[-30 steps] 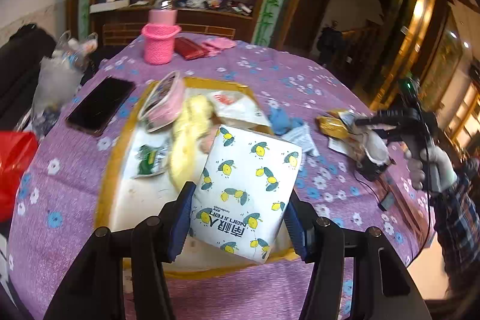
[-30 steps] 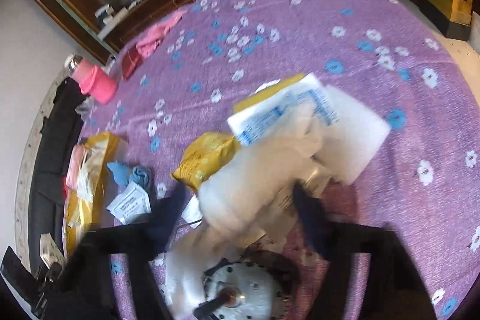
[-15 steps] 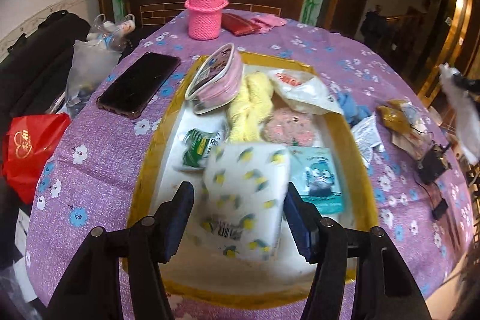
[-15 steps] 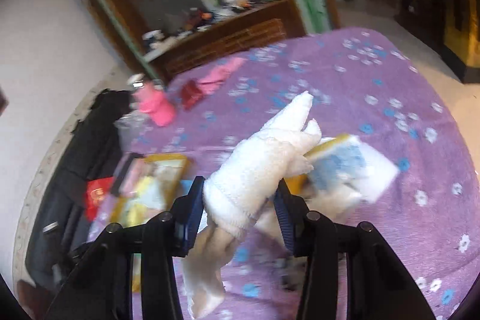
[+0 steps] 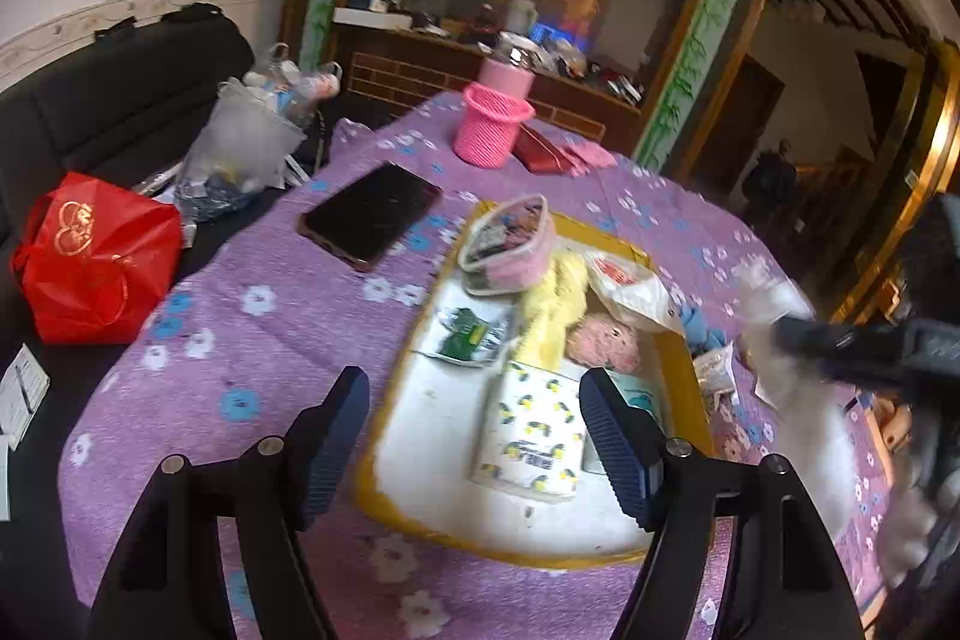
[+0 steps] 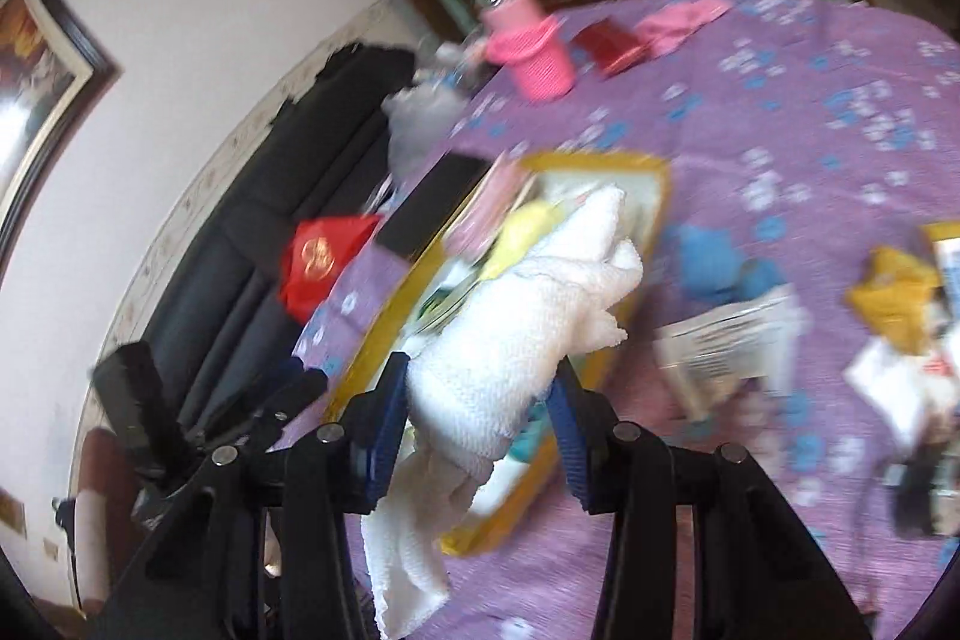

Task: Organize soft objects
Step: 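Drop the tissue pack in the foam box with left tool while right tool carries white towel there, then move both tools back toward the packets beside the motor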

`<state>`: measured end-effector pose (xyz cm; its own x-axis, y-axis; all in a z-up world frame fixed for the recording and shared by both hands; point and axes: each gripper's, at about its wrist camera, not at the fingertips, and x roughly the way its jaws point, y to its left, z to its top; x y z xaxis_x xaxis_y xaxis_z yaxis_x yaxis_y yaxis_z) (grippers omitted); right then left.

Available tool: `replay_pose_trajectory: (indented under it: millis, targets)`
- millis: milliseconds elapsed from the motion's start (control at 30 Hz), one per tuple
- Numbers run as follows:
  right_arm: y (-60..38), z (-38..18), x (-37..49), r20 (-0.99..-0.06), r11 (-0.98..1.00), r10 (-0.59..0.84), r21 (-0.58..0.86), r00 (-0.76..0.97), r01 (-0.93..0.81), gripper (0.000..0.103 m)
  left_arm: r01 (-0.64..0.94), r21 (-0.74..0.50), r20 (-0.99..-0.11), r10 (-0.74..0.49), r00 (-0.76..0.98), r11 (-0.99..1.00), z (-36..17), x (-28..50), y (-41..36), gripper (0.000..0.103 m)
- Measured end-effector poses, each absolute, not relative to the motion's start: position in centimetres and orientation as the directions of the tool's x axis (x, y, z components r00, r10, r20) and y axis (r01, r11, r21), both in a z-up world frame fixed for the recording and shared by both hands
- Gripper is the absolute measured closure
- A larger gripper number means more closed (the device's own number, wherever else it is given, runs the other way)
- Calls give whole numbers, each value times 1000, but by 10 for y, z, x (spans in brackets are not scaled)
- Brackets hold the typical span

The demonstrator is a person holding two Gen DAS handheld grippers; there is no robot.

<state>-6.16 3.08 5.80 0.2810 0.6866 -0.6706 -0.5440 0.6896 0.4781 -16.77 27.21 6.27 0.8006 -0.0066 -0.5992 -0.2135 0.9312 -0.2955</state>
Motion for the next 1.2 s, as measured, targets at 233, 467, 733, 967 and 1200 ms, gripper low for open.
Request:
replay_pose_trajectory:
  millis: [233,467,733,967,1200]
  targets:
    - [96,15,-69,-753,686,629,421,193,-593,59,-243,-309,-583,19,812,919,58,-180,295,25]
    - [119,-5,-51,-815,760,516,294,263,-580,59,-237,-344,-579,-7,815,909,49,-181,308,25]
    - [139,-14,-26,-836,785,464,237,291,-572,55,-225,-352,-590,-29,807,909,45,-181,309,25]
    - [118,3,-32,-790,769,538,317,294,-554,41,-241,-316,-612,-3,791,918,48,-179,303,25]
    - [49,45,-59,-705,786,557,276,439,-554,32,-218,-230,-614,32,789,948,58,-176,274,24]
